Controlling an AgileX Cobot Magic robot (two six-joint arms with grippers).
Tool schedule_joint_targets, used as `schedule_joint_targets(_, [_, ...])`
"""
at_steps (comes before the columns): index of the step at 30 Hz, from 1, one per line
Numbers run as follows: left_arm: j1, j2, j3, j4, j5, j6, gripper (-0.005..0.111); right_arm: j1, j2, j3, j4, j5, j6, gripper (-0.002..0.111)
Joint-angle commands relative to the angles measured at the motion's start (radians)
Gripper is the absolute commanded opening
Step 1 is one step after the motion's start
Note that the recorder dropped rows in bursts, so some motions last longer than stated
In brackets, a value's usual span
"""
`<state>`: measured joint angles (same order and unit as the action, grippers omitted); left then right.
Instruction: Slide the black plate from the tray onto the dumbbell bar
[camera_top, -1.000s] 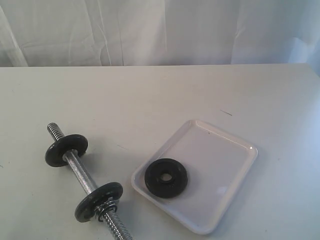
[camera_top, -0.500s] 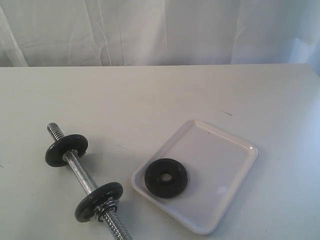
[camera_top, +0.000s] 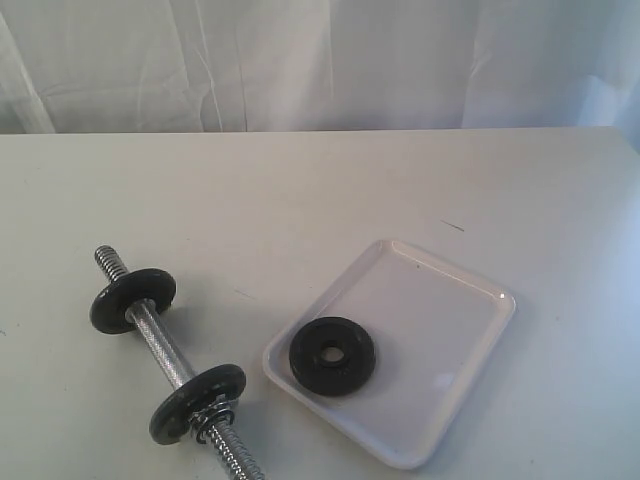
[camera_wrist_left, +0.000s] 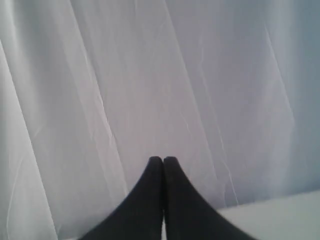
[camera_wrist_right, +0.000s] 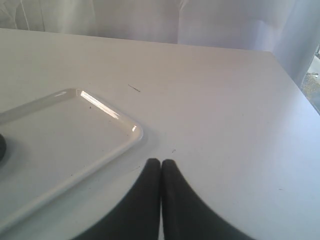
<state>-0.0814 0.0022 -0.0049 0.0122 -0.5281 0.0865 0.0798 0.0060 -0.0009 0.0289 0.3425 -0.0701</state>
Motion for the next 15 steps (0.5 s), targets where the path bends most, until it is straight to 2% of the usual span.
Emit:
schedule_joint_targets(1, [0.0,-0.002,0.005,-0.003,-0.199,-0.111,0.001,0.001,-0.006,0.001,0.001,-0.003,-0.004,0.0])
schedule_joint_targets(4, [0.0,-0.002,0.005,-0.003,-0.275,-0.199,0.001,0.001,-0.006,0.001,0.001,-0.003,-0.004,0.0])
schedule_joint_targets(8, [0.0,-0.002,0.005,-0.003,-0.329,-0.204,0.001,0.001,-0.006,0.001,0.001,-0.003,-0.004,0.0])
schedule_joint_targets(15, [0.0,-0.002,0.005,-0.003,-0.324,-0.196,0.001,0.001,-0.006,0.001,0.001,-0.003,-0.004,0.0])
